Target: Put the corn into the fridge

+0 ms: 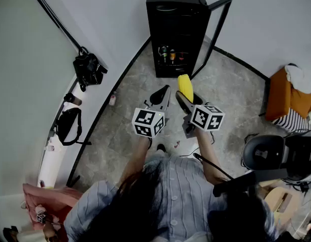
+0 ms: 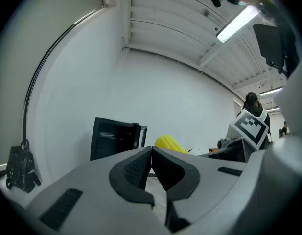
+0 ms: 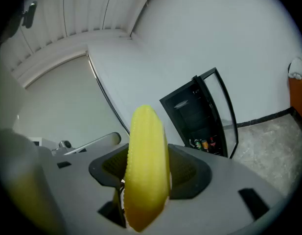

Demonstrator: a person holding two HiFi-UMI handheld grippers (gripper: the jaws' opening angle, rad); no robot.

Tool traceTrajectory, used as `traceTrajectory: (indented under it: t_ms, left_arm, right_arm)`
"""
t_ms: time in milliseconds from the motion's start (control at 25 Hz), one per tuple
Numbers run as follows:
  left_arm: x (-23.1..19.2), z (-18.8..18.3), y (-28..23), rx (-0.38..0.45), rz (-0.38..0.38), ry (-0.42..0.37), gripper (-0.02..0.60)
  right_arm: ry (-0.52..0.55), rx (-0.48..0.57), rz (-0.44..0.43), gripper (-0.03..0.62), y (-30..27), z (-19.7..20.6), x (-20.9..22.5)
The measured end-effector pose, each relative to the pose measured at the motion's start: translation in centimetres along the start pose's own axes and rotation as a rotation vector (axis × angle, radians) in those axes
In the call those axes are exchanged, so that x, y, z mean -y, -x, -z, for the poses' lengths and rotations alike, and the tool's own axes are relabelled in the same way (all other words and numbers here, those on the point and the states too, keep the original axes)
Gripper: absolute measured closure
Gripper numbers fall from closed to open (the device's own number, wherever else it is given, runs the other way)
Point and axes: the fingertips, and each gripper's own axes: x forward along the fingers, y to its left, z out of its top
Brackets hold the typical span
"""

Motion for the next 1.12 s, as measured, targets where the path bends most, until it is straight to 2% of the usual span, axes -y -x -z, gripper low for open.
traceTrajectory:
  t_ms: [480, 800, 1120]
  left_arm:
    - [0.8, 0.1, -0.8, -0.002, 0.0, 0.012, 0.572]
    - [-0.1, 0.9, -0.8, -0.028, 0.009, 0.025, 0.572]
    - [-1.9, 0.6, 0.0, -0.019, 0.017, 0.018, 0.572]
  right_arm:
    - [-0.02, 0.004, -0.018, 0.355, 0.4, -0.5, 0.7]
    - [-0.022, 0.004, -0.003, 0.355, -0.1, -0.3, 0.7]
    - [-0.05, 0.015, 0.011, 0.353, -1.5, 0.8, 0.0]
